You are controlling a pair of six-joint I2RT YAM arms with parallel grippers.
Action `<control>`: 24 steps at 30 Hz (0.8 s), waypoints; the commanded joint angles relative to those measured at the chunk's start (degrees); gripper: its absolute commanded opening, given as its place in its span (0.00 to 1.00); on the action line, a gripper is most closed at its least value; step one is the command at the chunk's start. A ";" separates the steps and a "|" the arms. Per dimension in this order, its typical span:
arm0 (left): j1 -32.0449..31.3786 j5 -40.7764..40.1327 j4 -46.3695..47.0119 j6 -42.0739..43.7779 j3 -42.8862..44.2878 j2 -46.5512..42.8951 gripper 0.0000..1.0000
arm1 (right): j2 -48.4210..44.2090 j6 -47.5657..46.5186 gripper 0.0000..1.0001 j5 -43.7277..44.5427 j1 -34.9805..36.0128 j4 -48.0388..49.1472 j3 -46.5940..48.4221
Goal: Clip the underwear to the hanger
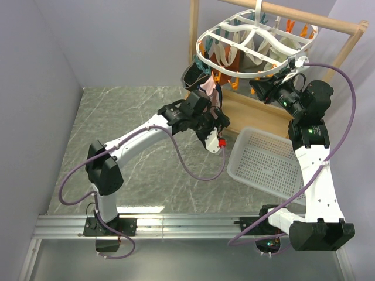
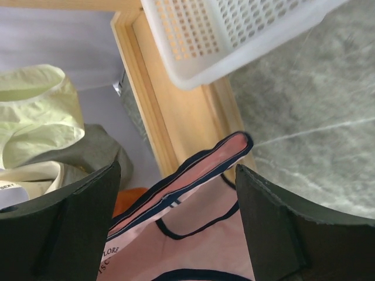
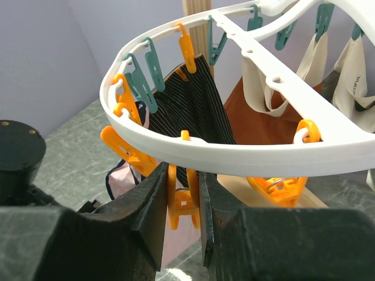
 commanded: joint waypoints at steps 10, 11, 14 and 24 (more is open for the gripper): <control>0.11 -5.35 -1.75 4.61 7.45 5.75 0.81 | -0.53 -0.13 0.00 -0.49 0.42 1.54 1.31; 0.19 -6.05 -1.40 4.69 7.45 5.84 0.80 | -0.44 -0.13 0.00 -0.57 0.42 1.54 1.31; 0.72 -5.27 2.20 3.73 6.49 5.85 0.71 | -0.44 -0.04 0.00 -0.58 0.51 1.72 1.05; 1.78 -3.41 -1.57 3.80 10.97 7.69 0.27 | -0.62 -0.13 0.00 -0.49 0.42 2.07 0.70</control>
